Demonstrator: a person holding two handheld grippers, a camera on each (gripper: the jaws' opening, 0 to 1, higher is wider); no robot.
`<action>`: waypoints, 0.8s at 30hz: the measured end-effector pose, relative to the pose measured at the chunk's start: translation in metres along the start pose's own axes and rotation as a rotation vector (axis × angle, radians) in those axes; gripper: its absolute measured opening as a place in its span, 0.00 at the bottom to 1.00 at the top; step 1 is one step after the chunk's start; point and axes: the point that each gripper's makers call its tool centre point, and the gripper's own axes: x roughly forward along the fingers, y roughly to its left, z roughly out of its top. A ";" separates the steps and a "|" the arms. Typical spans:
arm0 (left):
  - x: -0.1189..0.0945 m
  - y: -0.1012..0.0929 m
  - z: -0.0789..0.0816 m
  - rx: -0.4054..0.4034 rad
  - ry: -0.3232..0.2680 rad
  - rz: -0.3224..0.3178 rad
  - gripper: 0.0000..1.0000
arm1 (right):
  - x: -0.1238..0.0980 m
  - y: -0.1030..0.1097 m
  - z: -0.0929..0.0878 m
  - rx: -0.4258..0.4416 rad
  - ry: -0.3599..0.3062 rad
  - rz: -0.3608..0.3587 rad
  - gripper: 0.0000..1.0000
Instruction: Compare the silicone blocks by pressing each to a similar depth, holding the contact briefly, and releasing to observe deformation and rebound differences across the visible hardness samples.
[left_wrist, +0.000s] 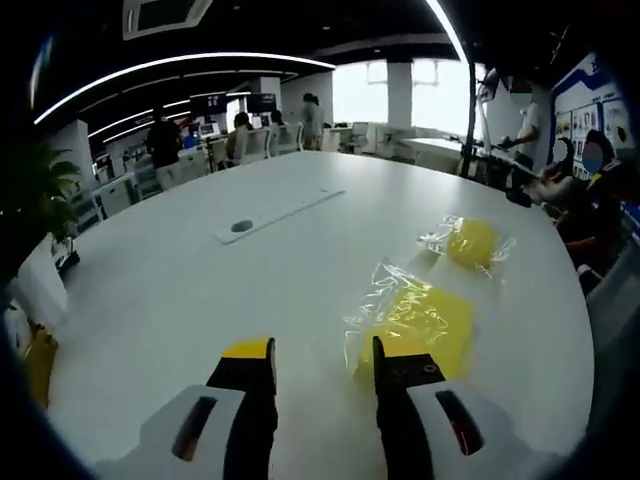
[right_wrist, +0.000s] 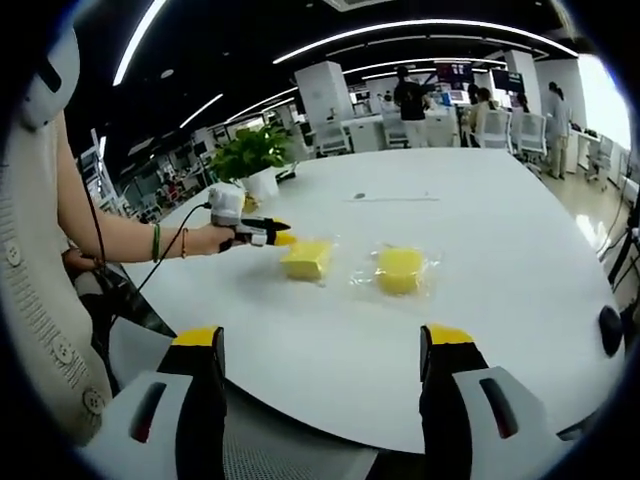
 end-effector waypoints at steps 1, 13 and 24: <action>-0.007 -0.004 0.004 -0.007 -0.012 0.001 0.37 | -0.001 0.001 0.001 0.001 -0.010 0.004 0.74; -0.087 -0.072 0.034 -0.033 -0.088 -0.010 0.46 | -0.006 0.007 0.027 -0.054 -0.127 0.065 0.75; -0.148 -0.136 0.049 0.017 -0.130 -0.053 0.50 | -0.019 0.010 0.020 -0.052 -0.160 0.179 0.77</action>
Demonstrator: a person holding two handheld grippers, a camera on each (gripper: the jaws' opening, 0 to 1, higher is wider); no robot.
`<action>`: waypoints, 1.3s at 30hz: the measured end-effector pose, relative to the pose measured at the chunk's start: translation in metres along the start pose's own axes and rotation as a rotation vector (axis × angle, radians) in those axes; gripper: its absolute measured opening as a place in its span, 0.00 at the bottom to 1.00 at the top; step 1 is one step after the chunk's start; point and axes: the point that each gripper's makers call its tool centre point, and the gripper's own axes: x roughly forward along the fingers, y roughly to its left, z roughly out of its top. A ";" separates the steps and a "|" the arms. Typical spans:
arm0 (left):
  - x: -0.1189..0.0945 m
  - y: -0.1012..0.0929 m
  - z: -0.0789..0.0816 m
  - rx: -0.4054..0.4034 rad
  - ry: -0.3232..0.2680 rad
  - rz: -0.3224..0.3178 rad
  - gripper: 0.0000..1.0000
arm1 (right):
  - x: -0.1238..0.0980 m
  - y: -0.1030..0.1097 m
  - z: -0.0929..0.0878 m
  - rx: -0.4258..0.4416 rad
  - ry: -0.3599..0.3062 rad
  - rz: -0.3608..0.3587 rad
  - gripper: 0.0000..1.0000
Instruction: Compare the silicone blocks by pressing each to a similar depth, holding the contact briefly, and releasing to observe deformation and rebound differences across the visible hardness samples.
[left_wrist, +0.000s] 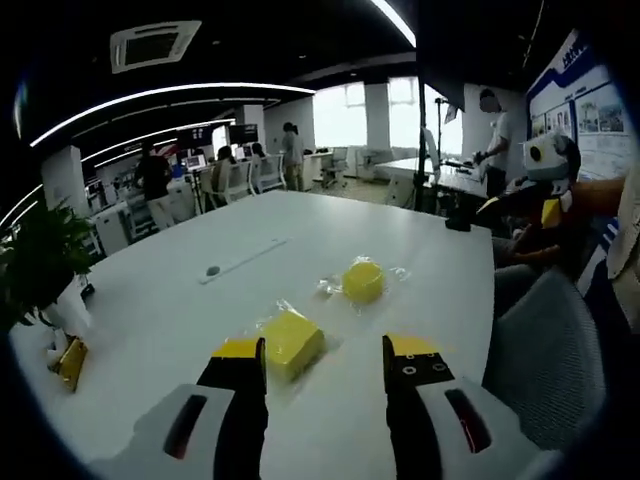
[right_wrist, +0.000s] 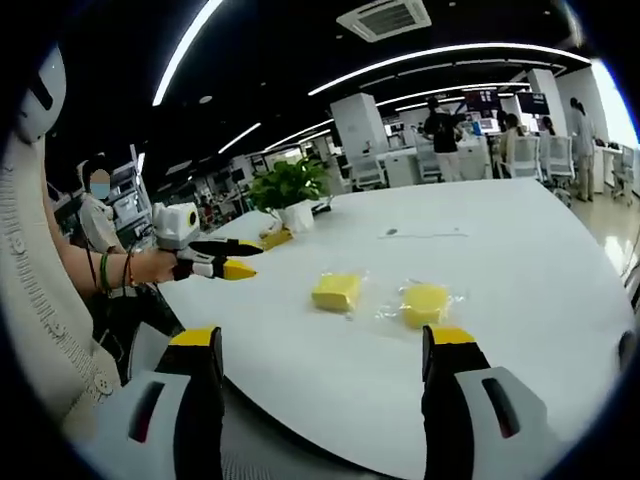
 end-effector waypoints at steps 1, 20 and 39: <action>-0.004 -0.004 0.003 -0.017 -0.020 0.009 0.51 | -0.001 0.001 0.002 0.009 -0.014 0.010 0.77; -0.071 -0.034 -0.016 -0.495 -0.185 0.140 0.72 | -0.013 0.018 0.007 0.081 -0.136 0.141 0.85; -0.062 -0.049 0.023 -0.713 -0.298 0.065 0.70 | -0.034 0.014 0.006 0.074 -0.120 0.156 0.78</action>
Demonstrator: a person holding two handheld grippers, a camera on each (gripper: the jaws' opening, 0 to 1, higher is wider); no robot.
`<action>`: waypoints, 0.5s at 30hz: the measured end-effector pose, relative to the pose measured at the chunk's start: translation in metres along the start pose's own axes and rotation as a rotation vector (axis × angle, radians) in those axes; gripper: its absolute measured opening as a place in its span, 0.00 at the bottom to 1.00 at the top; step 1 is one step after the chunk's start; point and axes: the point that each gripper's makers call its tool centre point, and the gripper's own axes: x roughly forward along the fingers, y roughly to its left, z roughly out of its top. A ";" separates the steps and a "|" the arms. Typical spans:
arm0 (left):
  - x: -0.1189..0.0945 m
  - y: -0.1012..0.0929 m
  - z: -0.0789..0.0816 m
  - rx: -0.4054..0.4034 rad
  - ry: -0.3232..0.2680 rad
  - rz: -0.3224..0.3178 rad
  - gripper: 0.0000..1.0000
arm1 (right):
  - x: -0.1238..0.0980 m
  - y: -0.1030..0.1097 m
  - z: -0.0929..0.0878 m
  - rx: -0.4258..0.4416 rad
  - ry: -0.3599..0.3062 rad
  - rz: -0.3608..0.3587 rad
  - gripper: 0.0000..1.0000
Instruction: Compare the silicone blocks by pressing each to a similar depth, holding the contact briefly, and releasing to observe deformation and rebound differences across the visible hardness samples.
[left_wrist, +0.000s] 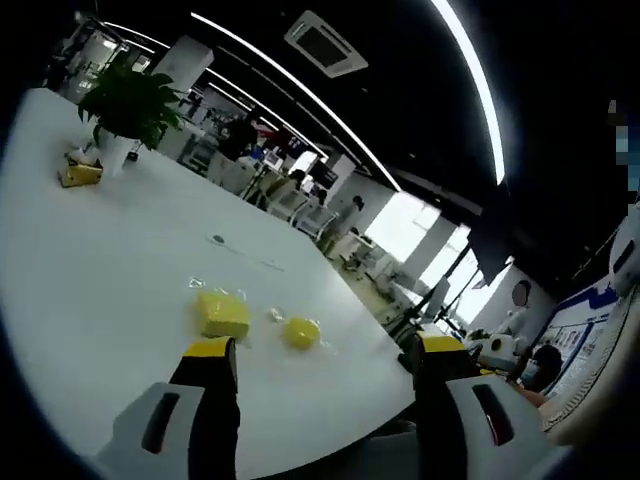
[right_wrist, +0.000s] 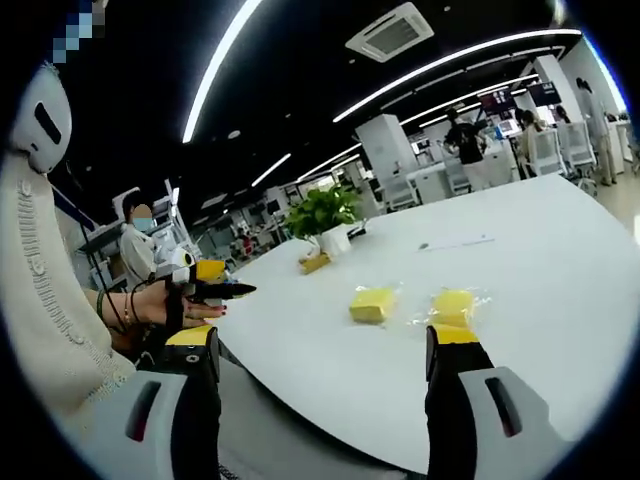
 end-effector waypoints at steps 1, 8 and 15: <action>0.003 -0.003 0.001 0.001 0.006 -0.009 0.69 | 0.000 0.000 0.003 -0.003 -0.003 0.005 0.78; 0.024 -0.032 0.025 -0.118 -0.021 -0.070 0.69 | 0.005 -0.001 0.010 -0.020 0.012 0.028 0.77; 0.069 -0.045 0.055 -0.306 -0.020 -0.102 0.66 | 0.011 -0.006 0.016 -0.024 0.003 0.047 0.77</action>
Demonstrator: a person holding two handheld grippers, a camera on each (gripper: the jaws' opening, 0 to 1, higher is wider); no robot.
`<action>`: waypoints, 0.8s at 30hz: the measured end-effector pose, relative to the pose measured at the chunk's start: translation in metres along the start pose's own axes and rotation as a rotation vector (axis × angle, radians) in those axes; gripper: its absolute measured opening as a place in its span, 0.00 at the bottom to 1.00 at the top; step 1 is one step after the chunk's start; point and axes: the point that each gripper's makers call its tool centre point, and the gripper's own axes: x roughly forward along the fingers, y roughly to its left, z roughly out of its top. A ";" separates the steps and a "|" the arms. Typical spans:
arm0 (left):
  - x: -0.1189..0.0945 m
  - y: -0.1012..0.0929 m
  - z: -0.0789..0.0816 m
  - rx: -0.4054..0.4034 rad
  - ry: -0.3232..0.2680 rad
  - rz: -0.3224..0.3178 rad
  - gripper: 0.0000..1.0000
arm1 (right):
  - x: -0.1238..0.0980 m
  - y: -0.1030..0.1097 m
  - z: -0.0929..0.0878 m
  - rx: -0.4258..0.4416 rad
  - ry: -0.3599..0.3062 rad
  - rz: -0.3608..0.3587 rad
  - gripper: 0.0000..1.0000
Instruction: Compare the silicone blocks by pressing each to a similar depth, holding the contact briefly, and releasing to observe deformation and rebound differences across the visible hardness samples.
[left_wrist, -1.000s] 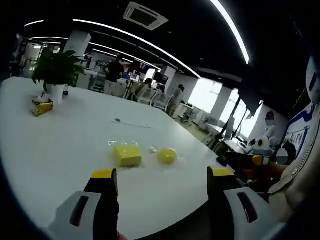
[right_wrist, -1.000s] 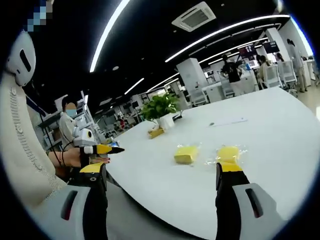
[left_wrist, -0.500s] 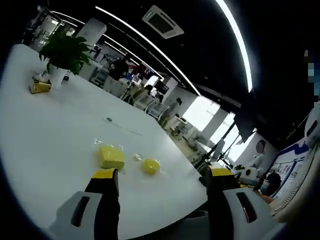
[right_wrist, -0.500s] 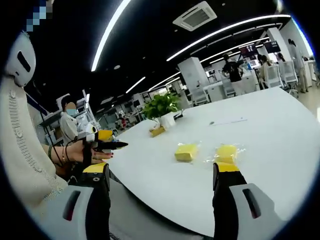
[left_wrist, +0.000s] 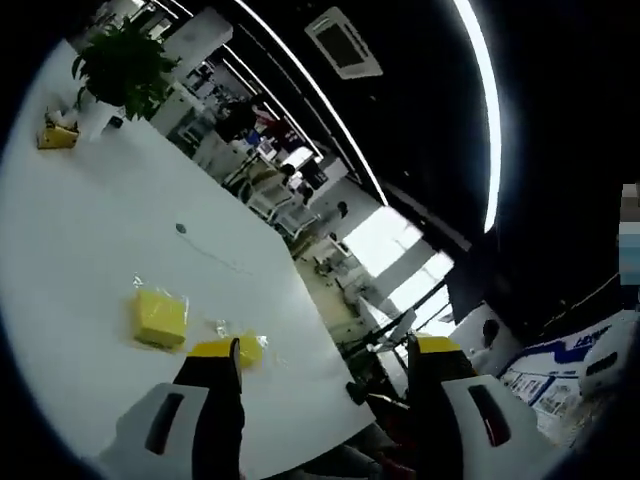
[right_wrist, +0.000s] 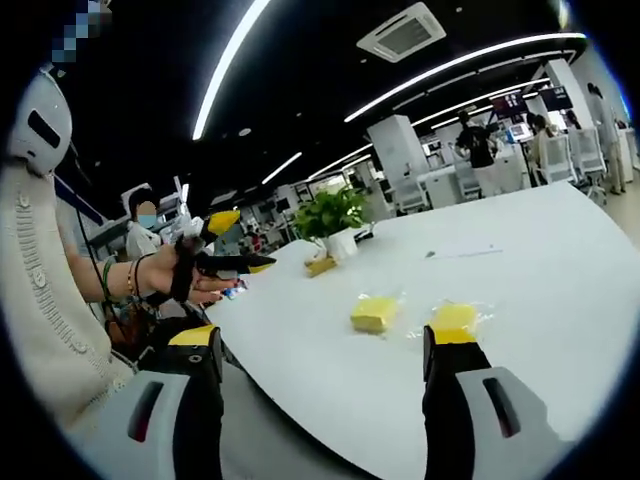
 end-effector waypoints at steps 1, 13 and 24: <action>0.008 -0.003 0.001 -0.035 0.009 0.001 0.66 | 0.000 -0.001 0.000 0.000 0.000 0.001 0.77; 0.107 0.005 -0.002 -0.158 0.114 0.004 0.64 | 0.001 -0.029 0.004 0.054 0.012 -0.018 0.75; 0.178 0.086 -0.041 -0.197 0.254 0.148 0.72 | 0.005 -0.061 0.012 0.089 -0.026 -0.062 0.75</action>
